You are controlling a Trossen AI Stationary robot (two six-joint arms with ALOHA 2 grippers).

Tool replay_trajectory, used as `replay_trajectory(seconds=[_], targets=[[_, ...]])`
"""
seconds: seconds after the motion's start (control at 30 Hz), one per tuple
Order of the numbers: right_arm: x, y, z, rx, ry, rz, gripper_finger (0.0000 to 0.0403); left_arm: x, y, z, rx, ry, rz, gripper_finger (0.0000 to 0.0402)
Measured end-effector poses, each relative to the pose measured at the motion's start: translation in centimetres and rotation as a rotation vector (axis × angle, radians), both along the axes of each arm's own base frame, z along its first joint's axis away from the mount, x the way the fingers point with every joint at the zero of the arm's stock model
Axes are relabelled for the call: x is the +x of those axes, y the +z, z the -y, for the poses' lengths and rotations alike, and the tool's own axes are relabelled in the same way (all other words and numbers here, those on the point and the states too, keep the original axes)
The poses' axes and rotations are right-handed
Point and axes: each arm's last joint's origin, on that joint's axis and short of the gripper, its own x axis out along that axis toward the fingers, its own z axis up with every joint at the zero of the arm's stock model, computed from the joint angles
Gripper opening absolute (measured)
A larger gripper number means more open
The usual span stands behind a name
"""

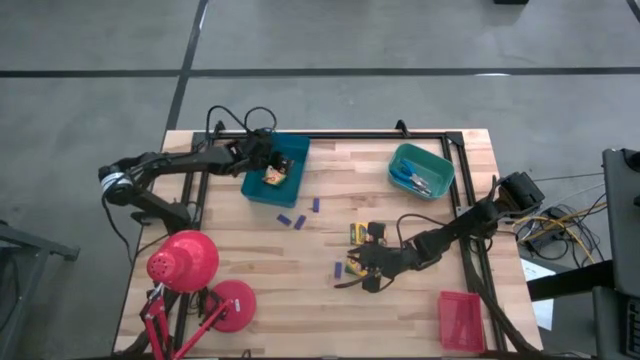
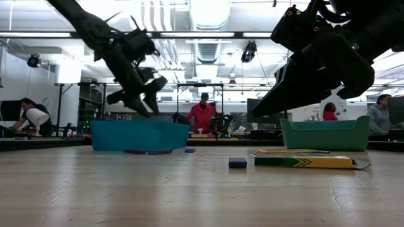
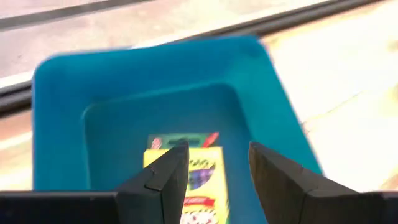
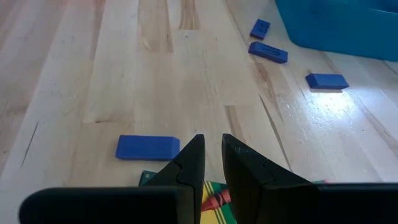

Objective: Pick & Place School Supplies
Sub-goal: Put the yellow crayon box into the blue bin

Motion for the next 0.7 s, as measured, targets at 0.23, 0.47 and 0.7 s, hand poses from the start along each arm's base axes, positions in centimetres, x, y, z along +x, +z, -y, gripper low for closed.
replay_trajectory(seconds=[0.23,0.47,0.7], targets=[[-0.1,-0.1,0.0,0.0,-0.003,-0.004,0.0052,1.4,3.2,-0.4,-0.033,-0.117,0.13,0.0172],[0.0,0.1,0.1,-0.016,-0.046,0.029,0.0052,3.0,5.8,0.4,-0.153,-0.338,0.306,0.0172],[0.0,0.1,0.3,-0.032,-0.113,0.052,0.0052,5.3,5.9,4.3,0.012,-0.436,0.311,0.0172]])
